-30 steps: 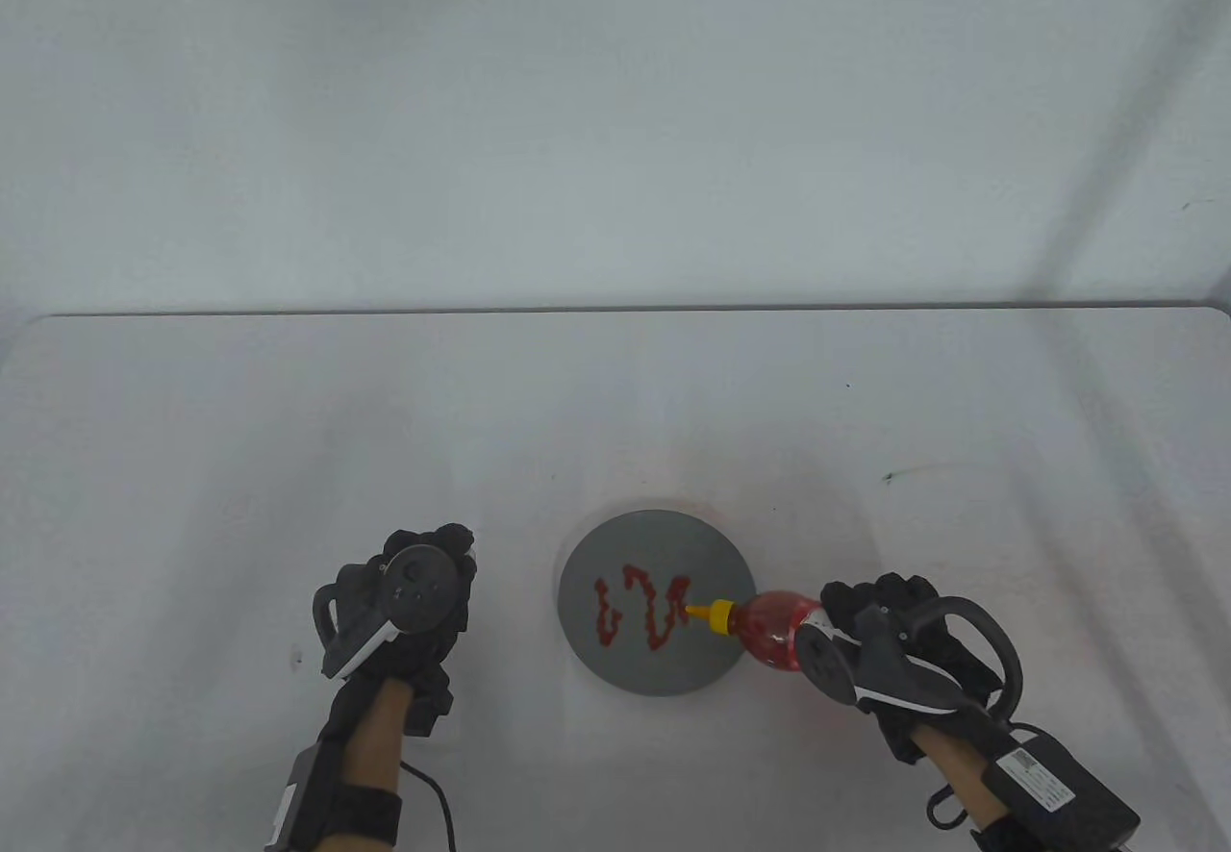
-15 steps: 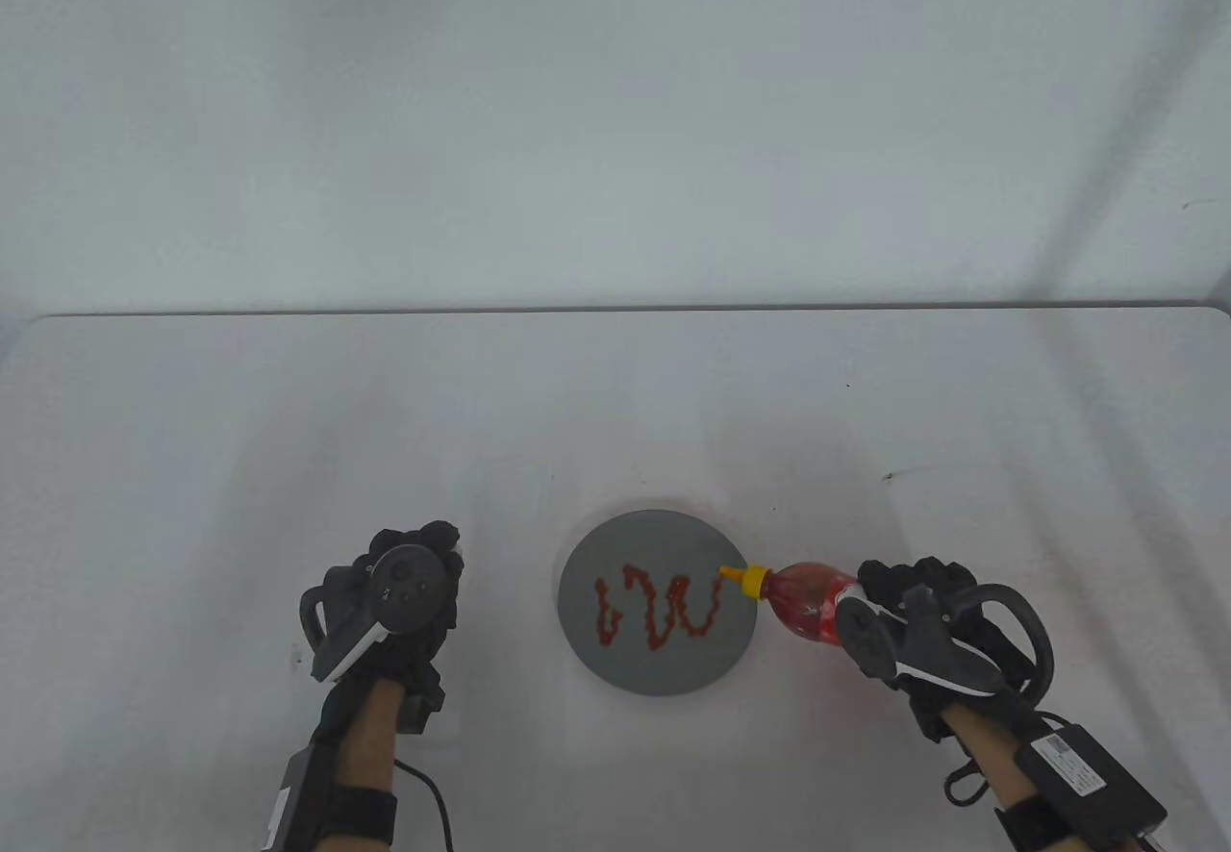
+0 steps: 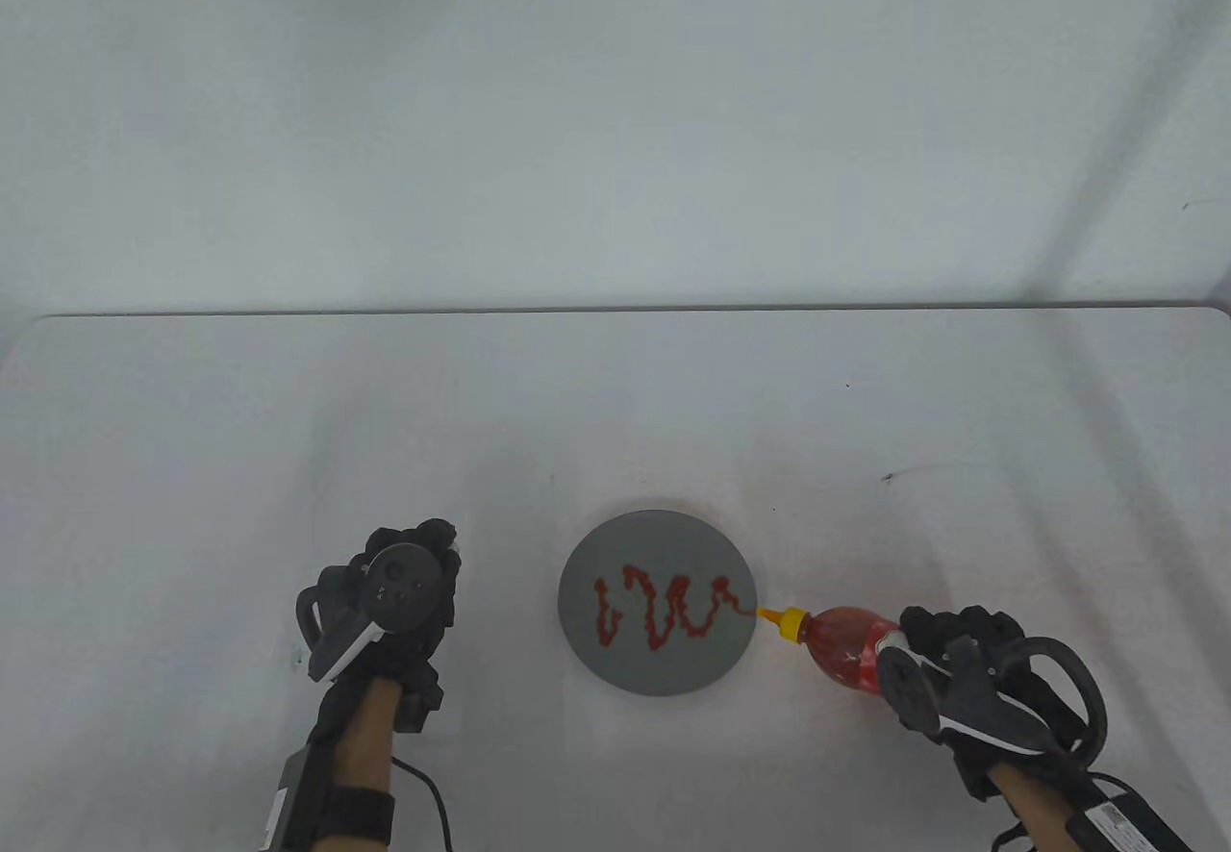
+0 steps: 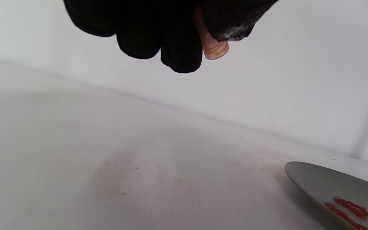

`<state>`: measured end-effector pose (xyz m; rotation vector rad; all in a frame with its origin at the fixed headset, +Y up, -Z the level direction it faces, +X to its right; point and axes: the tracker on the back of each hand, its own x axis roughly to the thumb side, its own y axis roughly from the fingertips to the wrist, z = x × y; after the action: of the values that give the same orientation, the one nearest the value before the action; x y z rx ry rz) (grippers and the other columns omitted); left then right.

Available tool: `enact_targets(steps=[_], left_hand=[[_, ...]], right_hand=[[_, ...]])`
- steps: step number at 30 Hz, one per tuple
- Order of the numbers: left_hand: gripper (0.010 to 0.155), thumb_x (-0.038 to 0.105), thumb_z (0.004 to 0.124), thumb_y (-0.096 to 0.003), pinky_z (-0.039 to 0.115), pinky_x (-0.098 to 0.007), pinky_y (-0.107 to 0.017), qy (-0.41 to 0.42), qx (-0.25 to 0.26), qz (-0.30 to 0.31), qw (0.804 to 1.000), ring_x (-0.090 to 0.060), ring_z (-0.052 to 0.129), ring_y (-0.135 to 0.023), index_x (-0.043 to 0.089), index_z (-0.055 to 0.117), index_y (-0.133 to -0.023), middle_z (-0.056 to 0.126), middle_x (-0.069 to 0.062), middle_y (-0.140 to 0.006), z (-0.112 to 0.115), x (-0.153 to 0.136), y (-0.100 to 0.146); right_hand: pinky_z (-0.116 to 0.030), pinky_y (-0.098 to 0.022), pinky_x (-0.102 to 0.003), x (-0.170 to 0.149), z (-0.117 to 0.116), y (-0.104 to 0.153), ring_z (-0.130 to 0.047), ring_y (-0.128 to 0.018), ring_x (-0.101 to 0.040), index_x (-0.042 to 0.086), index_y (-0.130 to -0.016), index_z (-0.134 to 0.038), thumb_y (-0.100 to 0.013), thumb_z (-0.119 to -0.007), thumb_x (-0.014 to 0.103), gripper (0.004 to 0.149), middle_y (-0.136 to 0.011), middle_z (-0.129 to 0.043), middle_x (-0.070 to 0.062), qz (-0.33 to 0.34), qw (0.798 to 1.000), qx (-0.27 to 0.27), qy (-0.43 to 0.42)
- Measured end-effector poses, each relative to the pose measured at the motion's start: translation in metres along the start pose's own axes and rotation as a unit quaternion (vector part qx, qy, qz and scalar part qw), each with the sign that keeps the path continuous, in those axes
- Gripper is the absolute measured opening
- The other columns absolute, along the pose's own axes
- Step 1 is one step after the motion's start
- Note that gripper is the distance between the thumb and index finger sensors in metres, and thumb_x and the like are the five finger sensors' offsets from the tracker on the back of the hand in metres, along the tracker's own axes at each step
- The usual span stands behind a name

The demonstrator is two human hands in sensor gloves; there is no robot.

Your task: Squeeze ketchup bottle to draw patterns on plate

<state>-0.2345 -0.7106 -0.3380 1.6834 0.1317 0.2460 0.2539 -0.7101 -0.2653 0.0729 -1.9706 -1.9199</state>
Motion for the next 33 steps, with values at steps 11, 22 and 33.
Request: enact_targets(steps=[11,22,33], left_hand=[[0.044,0.032,0.070,-0.0562,0.069,-0.060,-0.065,0.007,-0.012,-0.007,1.000,-0.032,0.083,-0.087,0.015,0.062,-0.096,0.087,-0.010,-0.091,0.003,0.001,0.003],[0.045,0.032,0.070,-0.0563,0.070,-0.060,-0.065,0.017,-0.008,0.023,1.000,-0.032,0.083,-0.087,0.015,0.063,-0.097,0.087,-0.010,-0.091,-0.007,0.030,0.004],[0.046,0.033,0.070,-0.0569,0.072,-0.058,-0.063,0.114,-0.008,0.104,0.988,-0.032,0.084,-0.085,0.014,0.063,-0.098,0.088,-0.011,-0.090,-0.010,0.140,-0.003]], right_hand=[[-0.070,-0.066,-0.063,-0.019,-0.006,-0.010,-0.082,-0.079,-0.039,0.013,-0.105,-0.060,-0.037,-0.101,0.063,0.094,-0.097,-0.083,-0.021,-0.027,0.985,-0.074,-0.155],[-0.068,-0.066,-0.064,-0.035,-0.007,-0.011,-0.082,-0.080,-0.040,0.012,-0.105,-0.059,-0.038,-0.101,0.063,0.094,-0.097,-0.082,-0.022,-0.030,0.953,-0.127,-0.274],[-0.067,-0.066,-0.065,-0.026,-0.004,-0.006,-0.080,-0.081,-0.041,0.011,-0.106,-0.057,-0.039,-0.100,0.062,0.095,-0.099,-0.081,-0.022,-0.006,0.940,-0.146,-0.307]])
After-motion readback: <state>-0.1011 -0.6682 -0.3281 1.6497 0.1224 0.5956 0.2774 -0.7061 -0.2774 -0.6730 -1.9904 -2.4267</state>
